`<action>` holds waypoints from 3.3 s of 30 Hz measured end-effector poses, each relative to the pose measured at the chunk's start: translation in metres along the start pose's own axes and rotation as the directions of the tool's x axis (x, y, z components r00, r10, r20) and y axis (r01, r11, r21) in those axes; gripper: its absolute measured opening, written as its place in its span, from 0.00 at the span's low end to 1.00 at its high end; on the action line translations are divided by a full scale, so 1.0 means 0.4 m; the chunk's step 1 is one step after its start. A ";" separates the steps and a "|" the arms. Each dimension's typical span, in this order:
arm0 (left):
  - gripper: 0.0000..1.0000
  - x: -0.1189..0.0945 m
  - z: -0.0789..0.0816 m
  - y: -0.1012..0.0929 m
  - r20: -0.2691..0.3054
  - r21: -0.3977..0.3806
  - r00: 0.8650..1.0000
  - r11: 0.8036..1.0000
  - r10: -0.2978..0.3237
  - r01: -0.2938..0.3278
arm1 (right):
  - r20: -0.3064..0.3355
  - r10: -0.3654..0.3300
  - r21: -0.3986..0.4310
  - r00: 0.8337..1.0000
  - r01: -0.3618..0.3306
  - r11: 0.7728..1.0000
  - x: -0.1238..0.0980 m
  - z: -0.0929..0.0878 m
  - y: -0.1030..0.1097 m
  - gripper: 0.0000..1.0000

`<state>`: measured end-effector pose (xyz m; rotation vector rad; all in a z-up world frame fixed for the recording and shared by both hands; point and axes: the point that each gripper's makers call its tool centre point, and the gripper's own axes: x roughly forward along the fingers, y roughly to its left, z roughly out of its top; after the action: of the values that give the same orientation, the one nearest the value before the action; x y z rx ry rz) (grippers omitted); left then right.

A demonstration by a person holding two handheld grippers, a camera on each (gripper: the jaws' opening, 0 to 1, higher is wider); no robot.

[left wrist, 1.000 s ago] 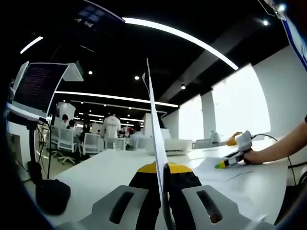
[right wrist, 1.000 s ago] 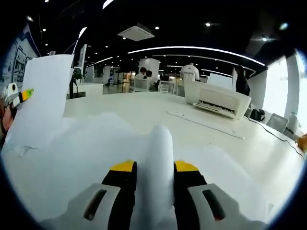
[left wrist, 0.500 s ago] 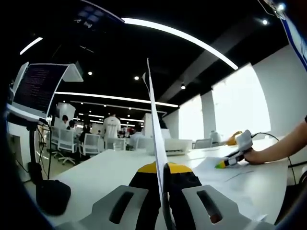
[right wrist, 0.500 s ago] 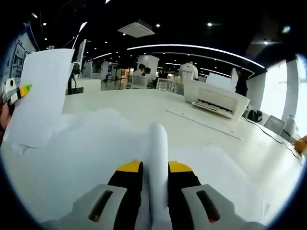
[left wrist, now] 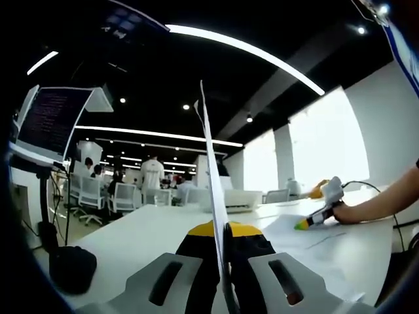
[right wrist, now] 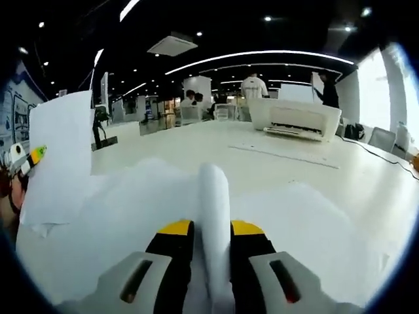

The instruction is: Organize the stack of printing papers by aligning and flattening the scattered papers on the table

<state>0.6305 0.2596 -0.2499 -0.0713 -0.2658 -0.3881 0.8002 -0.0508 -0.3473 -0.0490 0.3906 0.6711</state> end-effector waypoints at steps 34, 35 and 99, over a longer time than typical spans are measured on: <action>0.07 0.001 -0.004 0.001 -0.007 0.007 1.000 1.000 0.002 -0.002 | 0.266 0.093 0.060 0.959 -0.112 0.992 -0.081 0.111 0.036 0.09; 0.07 0.001 -0.004 0.001 -0.008 0.006 1.000 1.000 0.002 -0.002 | 0.268 0.094 0.064 0.959 -0.115 0.991 -0.084 0.112 0.039 0.09; 0.08 0.001 -0.009 -0.003 -0.022 0.005 1.000 1.000 0.003 -0.003 | 0.662 0.106 0.234 0.742 -0.340 0.911 -0.323 0.463 0.202 0.07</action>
<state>0.6314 0.2580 -0.2531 -0.0622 -0.2455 -0.3854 0.7209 -0.0331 -0.1218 0.5663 -0.1642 0.8089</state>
